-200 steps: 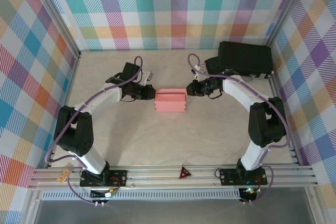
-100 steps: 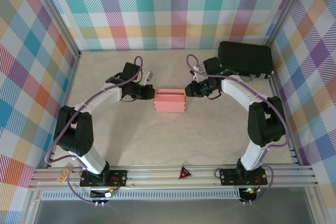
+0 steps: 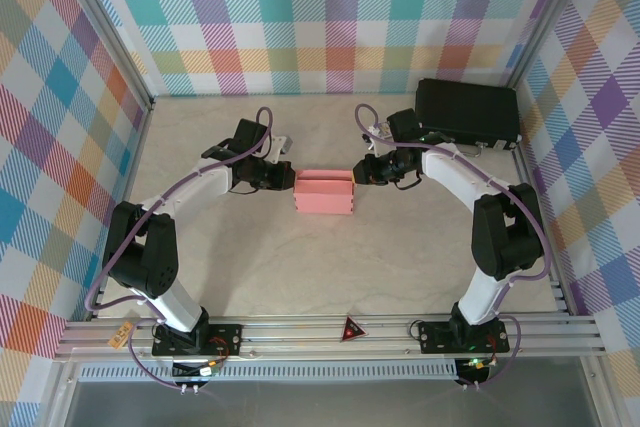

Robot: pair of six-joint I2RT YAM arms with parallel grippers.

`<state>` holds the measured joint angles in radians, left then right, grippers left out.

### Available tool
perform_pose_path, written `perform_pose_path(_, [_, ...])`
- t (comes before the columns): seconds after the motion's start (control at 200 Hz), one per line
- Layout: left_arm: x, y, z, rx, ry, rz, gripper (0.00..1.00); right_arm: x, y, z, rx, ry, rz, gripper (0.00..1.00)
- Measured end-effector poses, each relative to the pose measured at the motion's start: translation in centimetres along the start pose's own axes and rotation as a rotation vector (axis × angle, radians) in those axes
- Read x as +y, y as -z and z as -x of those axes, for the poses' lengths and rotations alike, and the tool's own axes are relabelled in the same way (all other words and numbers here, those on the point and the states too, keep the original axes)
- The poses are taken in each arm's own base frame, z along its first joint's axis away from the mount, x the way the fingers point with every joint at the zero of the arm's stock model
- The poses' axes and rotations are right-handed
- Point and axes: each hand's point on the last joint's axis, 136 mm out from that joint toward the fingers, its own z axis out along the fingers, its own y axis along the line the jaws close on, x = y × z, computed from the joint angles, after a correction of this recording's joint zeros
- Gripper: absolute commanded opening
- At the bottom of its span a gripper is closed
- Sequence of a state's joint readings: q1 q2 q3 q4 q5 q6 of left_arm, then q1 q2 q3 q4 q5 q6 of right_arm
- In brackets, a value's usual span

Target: Fold the paper box

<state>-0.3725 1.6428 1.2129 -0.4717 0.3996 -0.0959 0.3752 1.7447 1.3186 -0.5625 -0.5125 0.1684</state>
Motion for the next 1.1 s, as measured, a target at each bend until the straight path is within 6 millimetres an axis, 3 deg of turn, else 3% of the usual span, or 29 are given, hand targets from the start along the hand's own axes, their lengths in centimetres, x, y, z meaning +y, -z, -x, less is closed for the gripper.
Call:
perform_pose_path(0.35, [0.00, 0.00, 0.00, 0.000, -0.004, 0.000, 0.08, 0.02, -0.01, -0.02, 0.001, -0.001, 0.001, 0.12])
perform_pose_path(1.1, [0.00, -0.08, -0.04, 0.000, -0.011, 0.010, 0.08, -0.01, -0.28, -0.28, 0.023, -0.018, 0.009, 0.16])
